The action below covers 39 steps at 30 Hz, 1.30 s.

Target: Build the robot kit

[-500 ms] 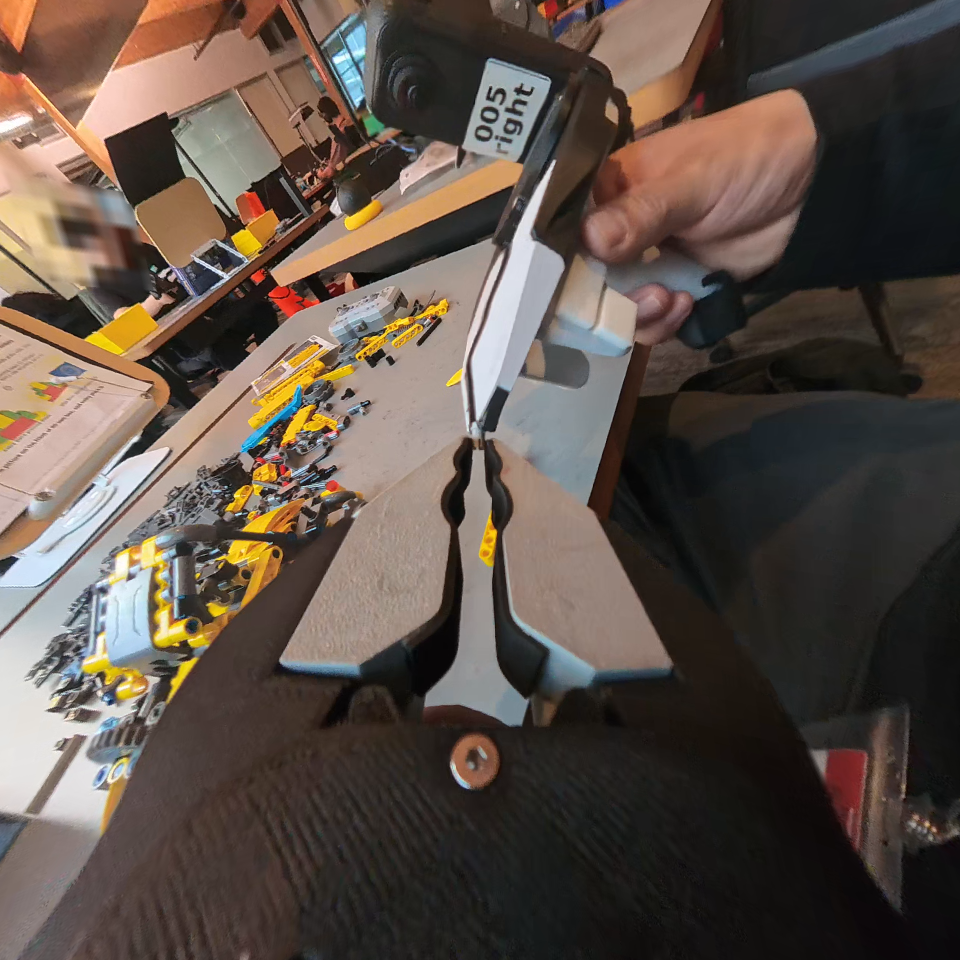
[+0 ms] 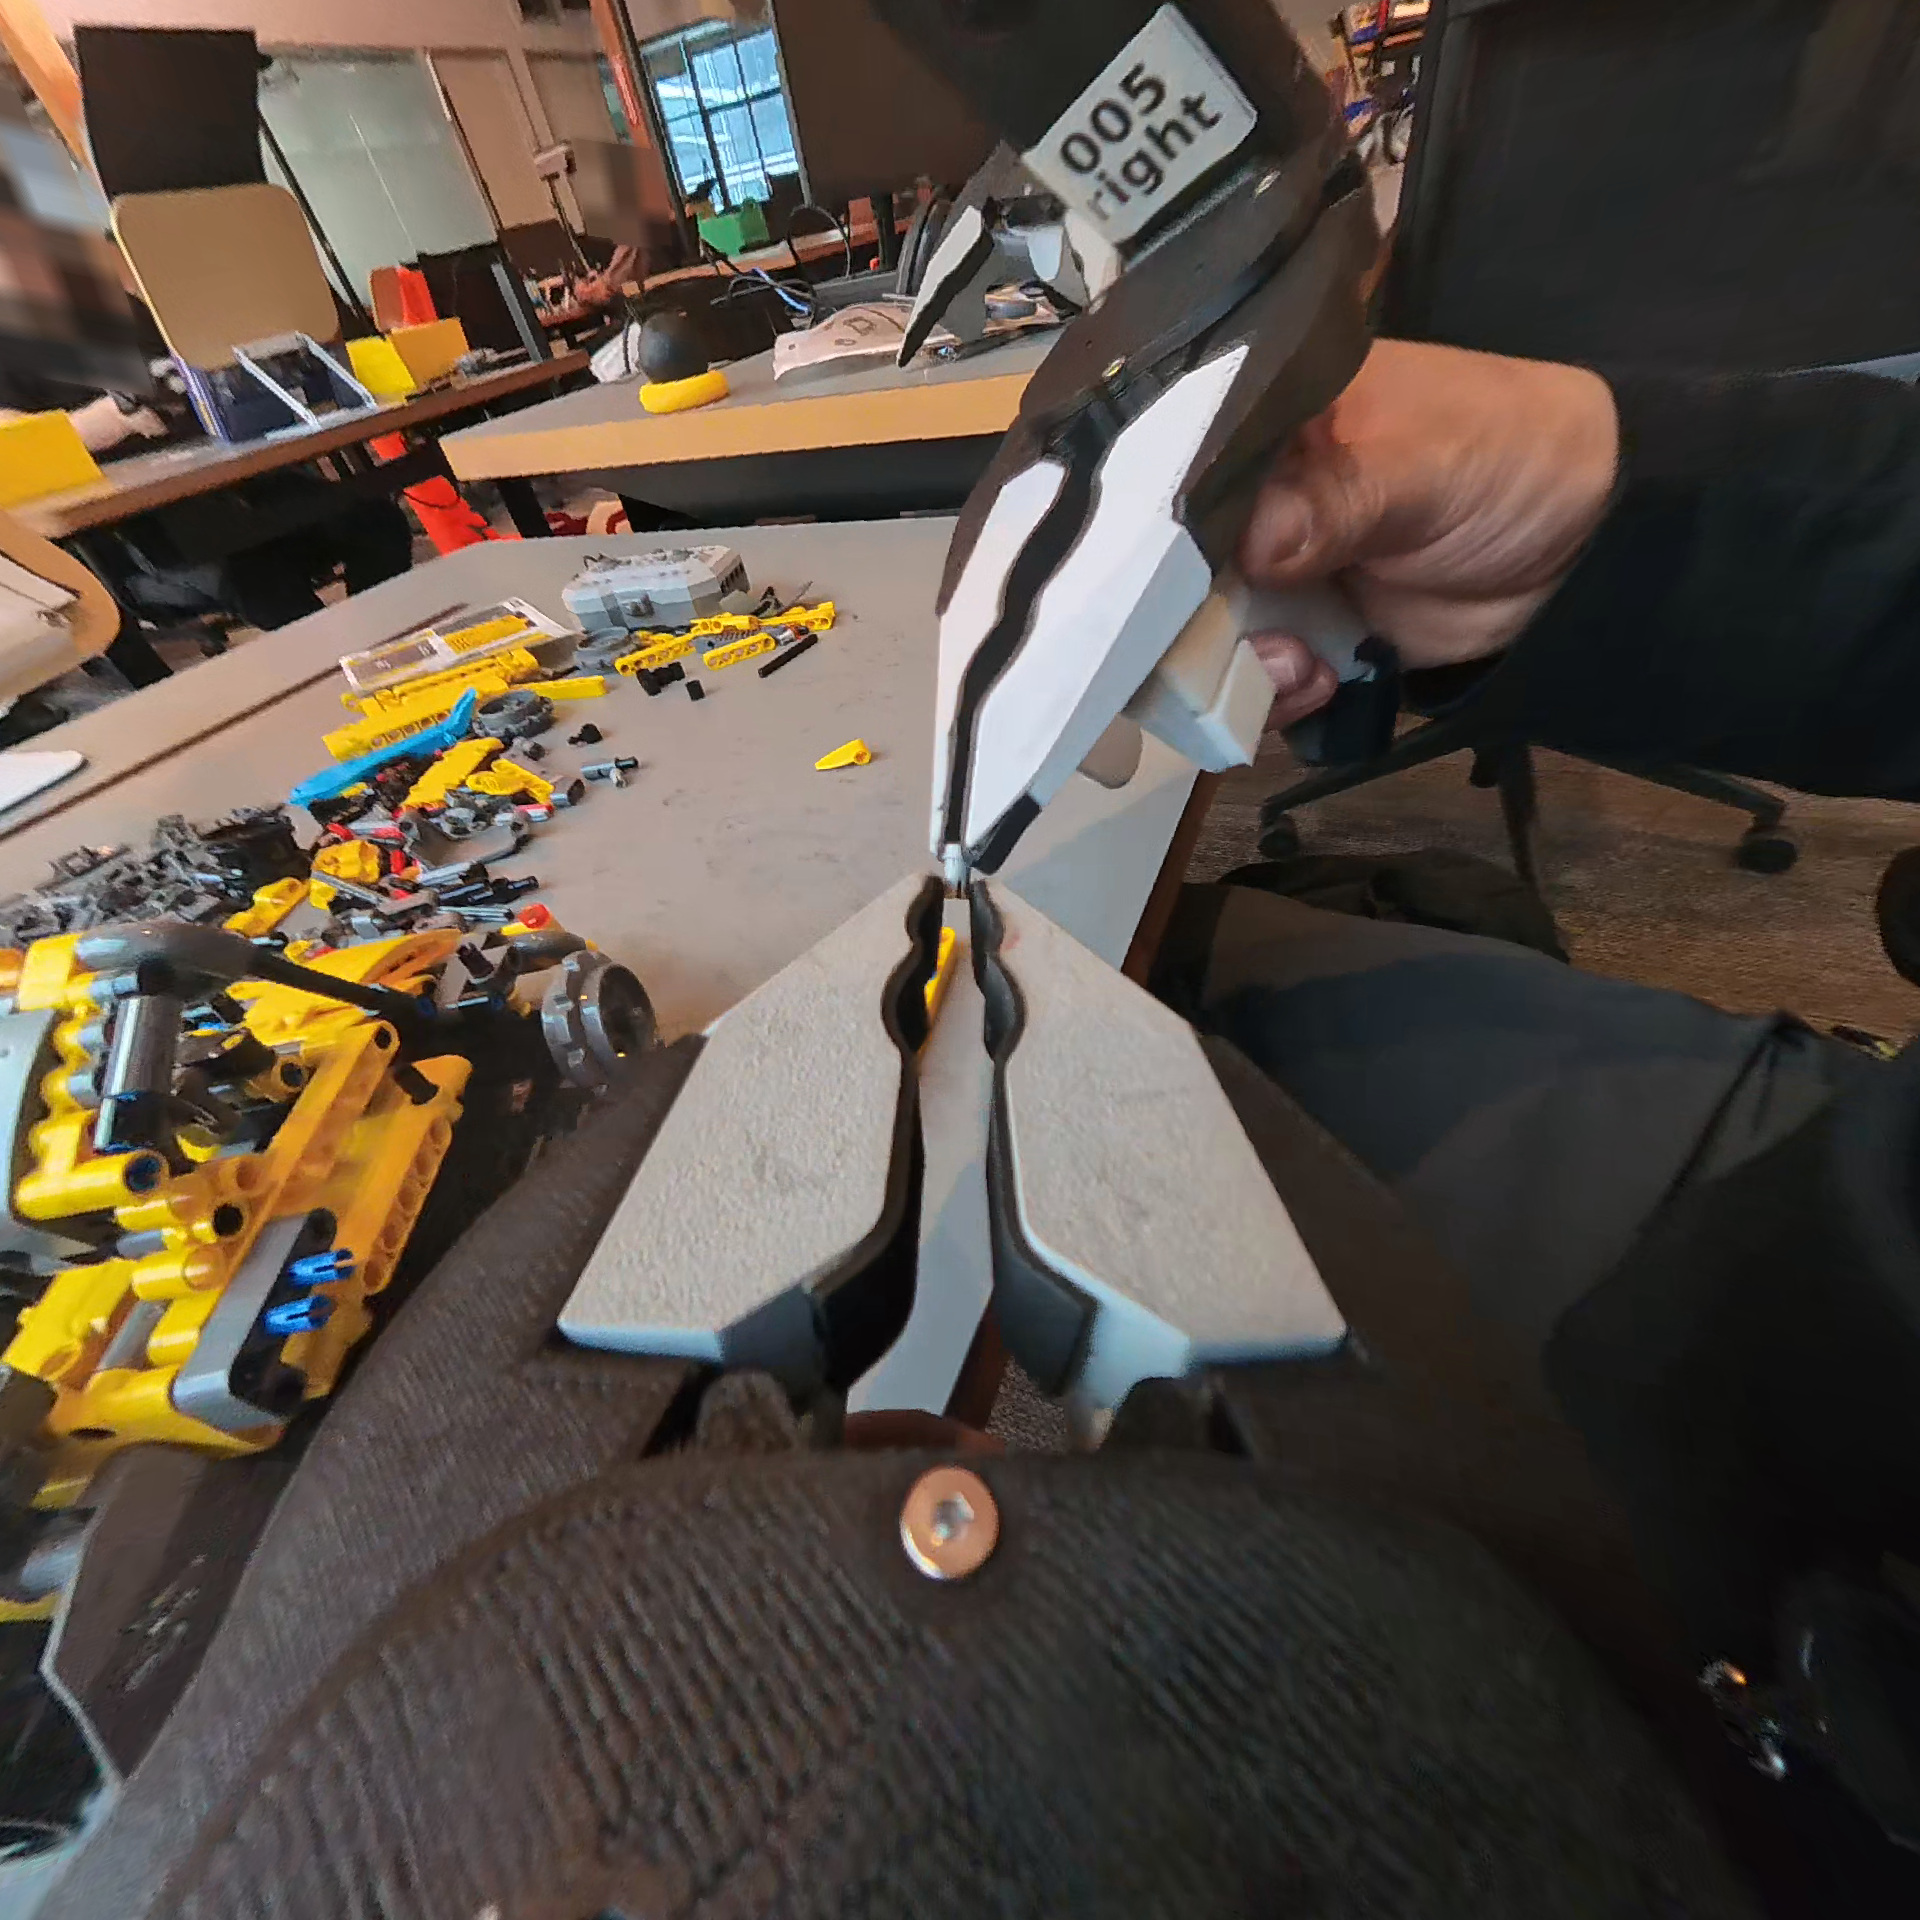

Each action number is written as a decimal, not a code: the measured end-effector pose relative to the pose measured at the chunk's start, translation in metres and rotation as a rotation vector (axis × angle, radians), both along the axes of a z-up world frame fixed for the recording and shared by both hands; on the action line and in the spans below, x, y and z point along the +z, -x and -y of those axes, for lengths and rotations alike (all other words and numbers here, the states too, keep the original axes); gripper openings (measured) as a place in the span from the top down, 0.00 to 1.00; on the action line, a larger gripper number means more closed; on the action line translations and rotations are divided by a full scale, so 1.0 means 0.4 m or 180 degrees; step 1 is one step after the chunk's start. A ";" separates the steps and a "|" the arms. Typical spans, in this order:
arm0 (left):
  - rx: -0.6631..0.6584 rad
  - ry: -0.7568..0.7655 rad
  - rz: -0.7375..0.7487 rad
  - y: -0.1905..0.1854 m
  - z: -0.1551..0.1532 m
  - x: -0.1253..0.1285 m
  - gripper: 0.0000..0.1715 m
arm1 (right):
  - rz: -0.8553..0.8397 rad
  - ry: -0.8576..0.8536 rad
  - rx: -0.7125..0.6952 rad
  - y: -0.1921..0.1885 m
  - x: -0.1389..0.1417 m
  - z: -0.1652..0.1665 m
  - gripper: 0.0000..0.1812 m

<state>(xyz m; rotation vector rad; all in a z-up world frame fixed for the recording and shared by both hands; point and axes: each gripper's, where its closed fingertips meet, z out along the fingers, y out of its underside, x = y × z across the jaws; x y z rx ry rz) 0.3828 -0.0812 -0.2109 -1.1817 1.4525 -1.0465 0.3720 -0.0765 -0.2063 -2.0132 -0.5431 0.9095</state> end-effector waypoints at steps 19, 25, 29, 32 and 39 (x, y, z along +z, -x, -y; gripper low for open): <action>-0.0041 0.0138 -0.1479 -0.033 -0.061 -0.133 0.86 | 0.1588 0.0130 0.0072 -0.137 -0.145 -0.023 0.98; -0.0114 0.0091 -0.1603 -0.066 -0.054 -0.144 0.88 | 0.1872 0.0178 0.0220 -0.139 -0.163 -0.026 0.98; -0.0211 0.0145 -0.1742 -0.073 -0.048 -0.159 0.90 | 0.1965 0.0199 0.0295 -0.138 -0.163 -0.028 0.98; -0.0305 0.0198 -0.1905 -0.073 -0.039 -0.177 0.94 | 0.2028 0.0217 0.0354 -0.137 -0.163 -0.028 0.98; -0.0355 0.0353 -0.1931 -0.078 -0.040 -0.178 0.97 | 0.2175 0.0227 0.0437 -0.137 -0.166 -0.029 0.98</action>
